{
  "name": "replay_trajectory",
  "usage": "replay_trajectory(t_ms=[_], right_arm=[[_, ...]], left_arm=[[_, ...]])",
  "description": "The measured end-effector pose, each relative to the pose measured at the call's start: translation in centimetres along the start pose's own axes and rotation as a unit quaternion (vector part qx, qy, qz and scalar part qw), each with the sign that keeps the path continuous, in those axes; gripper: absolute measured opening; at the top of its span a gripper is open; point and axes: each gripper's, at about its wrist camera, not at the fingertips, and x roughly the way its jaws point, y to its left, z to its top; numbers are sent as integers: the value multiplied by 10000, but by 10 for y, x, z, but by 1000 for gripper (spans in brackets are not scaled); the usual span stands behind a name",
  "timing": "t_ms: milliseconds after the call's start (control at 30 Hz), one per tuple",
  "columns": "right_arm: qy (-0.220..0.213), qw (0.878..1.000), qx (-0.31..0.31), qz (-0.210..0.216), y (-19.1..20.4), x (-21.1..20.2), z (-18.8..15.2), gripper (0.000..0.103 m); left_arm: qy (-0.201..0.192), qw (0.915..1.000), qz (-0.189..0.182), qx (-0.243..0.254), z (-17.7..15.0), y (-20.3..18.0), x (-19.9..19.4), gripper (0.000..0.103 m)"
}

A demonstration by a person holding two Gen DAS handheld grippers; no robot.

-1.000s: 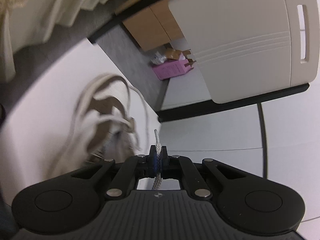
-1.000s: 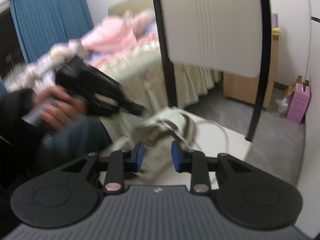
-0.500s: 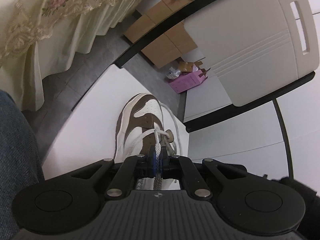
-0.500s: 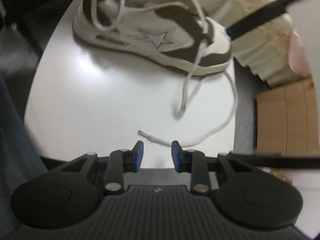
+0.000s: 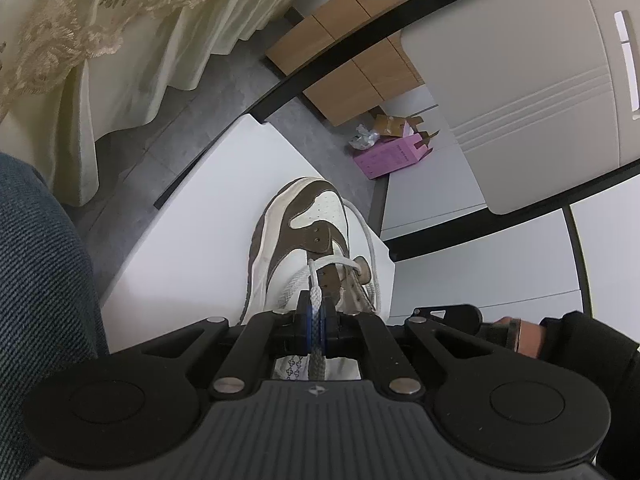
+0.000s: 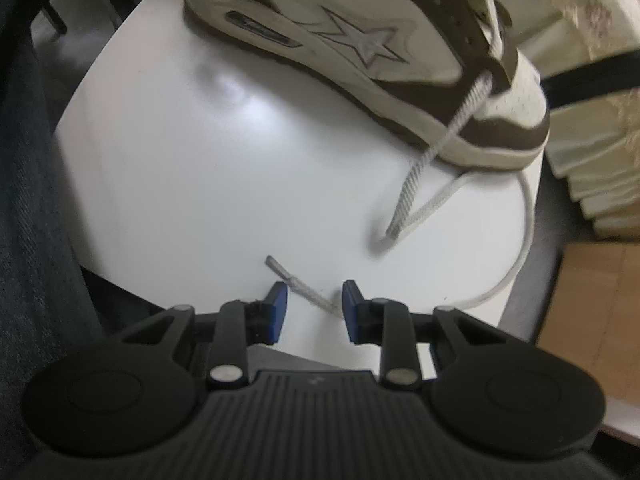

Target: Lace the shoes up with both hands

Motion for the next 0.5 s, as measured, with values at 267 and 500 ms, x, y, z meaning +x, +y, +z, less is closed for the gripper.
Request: replay_trajectory(t_ms=[267, 500], right_arm=[[-106, 9854, 1429, 924, -42, -5, -10, 8], [-835, 9334, 3463, 437, -51, -33, -32, 2]], left_arm=[[-59, 10000, -2, 60, 1, -5, -1, 3], [-529, 9973, 16, 511, 12, -31, -19, 3]])
